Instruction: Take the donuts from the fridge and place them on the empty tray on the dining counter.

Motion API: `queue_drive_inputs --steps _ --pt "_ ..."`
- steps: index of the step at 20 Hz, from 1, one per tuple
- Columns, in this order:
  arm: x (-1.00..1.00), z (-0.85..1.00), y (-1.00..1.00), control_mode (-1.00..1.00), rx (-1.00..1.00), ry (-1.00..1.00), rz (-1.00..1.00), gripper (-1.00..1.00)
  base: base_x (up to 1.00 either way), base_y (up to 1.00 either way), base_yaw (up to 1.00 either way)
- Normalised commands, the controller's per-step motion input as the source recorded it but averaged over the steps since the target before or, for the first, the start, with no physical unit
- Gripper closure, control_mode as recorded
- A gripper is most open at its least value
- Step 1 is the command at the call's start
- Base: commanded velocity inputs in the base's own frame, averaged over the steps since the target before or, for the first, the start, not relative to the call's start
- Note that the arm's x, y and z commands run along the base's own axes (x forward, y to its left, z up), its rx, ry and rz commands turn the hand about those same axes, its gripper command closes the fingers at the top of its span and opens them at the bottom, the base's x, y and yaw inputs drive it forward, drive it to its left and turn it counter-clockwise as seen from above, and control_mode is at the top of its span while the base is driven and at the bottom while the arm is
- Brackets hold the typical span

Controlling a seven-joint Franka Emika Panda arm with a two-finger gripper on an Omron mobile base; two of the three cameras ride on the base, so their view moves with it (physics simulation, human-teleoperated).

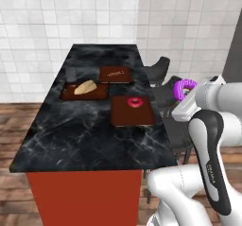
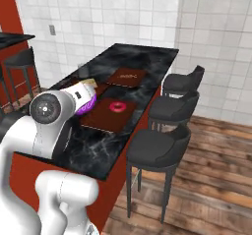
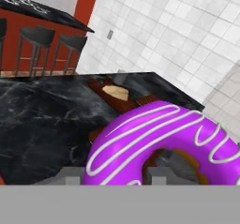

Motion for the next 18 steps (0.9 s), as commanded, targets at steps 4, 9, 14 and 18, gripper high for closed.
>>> queue_drive_inputs --steps 4,9,14,18 --pt "0.0 0.0 0.0 1.0 0.0 0.0 0.0 1.0 -0.25 -0.93 -0.24" --pt "0.0 0.0 0.0 1.0 0.0 0.0 0.0 1.0 0.38 0.07 0.0" --pt "0.0 0.0 0.0 1.0 0.0 0.0 0.0 1.0 0.19 0.65 0.0" --pt "0.0 0.0 0.0 1.0 0.0 0.0 0.0 1.0 0.26 0.65 0.02"
